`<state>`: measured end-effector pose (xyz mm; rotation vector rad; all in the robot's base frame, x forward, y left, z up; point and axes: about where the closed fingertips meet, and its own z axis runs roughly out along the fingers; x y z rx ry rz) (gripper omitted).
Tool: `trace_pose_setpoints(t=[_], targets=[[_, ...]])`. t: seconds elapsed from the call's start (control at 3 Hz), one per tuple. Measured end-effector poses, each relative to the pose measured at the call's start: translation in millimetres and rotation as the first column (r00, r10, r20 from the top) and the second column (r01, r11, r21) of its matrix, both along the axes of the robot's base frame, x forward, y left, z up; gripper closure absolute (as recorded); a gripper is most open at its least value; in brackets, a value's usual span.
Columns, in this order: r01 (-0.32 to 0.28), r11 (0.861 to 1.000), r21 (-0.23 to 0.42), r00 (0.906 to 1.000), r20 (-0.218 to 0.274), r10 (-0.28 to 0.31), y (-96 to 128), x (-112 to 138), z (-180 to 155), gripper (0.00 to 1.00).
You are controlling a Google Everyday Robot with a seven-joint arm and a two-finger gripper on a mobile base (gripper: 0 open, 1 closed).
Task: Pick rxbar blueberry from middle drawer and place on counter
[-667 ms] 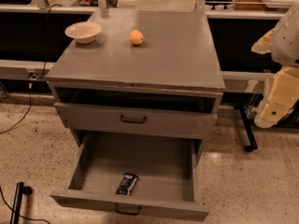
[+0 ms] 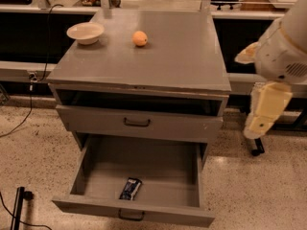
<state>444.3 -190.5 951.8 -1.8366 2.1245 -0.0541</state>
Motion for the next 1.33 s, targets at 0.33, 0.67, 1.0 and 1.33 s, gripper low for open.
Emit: trace_pose_setpoints(t=[0.33, 0.67, 1.0, 1.33], targets=[[-0.033, 0.999, -0.005, 0.9994, 0.011, 0.033, 5, 0, -3, 0.0], [-0.036, 0.999, -0.018, 0.9992, 0.013, 0.037, 6, 0, -3, 0.0], [-0.092, 0.992, -0.088, 0.9955, -0.028, 0.09, 9, 14, -40, 0.0], [-0.2, 0.962, -0.187, 0.9792, -0.071, 0.19, 10, 31, -96, 0.0]])
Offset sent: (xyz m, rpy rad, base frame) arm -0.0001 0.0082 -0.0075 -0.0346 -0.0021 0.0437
